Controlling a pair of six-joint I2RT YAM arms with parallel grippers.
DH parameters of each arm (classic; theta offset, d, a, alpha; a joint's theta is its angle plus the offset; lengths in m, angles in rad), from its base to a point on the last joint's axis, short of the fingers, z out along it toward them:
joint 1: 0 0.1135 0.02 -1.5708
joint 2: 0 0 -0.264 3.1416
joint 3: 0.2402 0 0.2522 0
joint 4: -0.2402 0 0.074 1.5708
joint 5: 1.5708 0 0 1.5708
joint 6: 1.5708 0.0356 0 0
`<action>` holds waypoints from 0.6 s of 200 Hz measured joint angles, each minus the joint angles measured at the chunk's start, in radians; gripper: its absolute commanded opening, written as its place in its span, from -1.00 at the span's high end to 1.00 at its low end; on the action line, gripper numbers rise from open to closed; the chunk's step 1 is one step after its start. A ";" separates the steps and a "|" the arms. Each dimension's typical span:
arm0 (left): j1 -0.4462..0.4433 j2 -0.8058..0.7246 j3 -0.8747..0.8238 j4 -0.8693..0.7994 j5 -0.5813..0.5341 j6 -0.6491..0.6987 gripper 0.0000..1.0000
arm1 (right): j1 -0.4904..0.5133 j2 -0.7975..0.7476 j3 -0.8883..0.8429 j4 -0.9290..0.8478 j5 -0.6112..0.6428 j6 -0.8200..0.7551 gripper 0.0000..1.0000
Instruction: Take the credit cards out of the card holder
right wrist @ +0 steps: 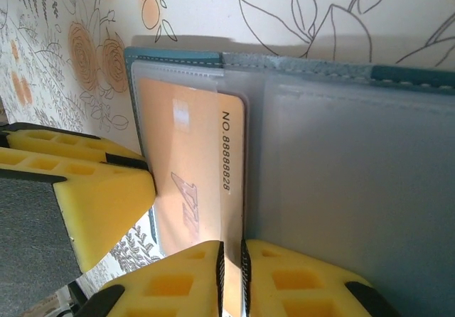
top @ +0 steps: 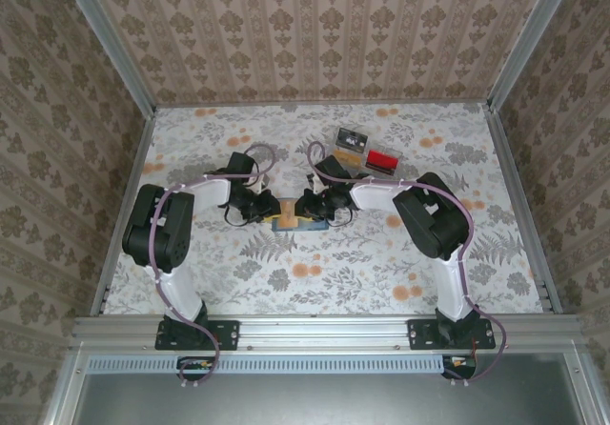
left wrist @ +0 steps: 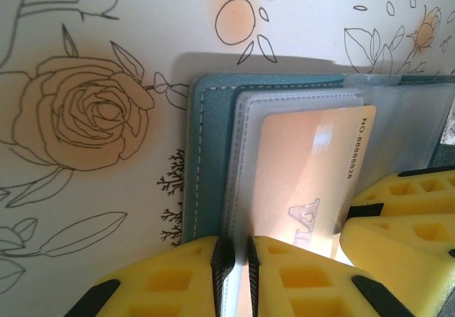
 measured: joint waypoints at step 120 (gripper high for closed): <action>0.001 0.000 -0.002 0.002 0.002 0.000 0.59 | -0.020 0.002 -0.063 0.179 -0.097 0.079 0.68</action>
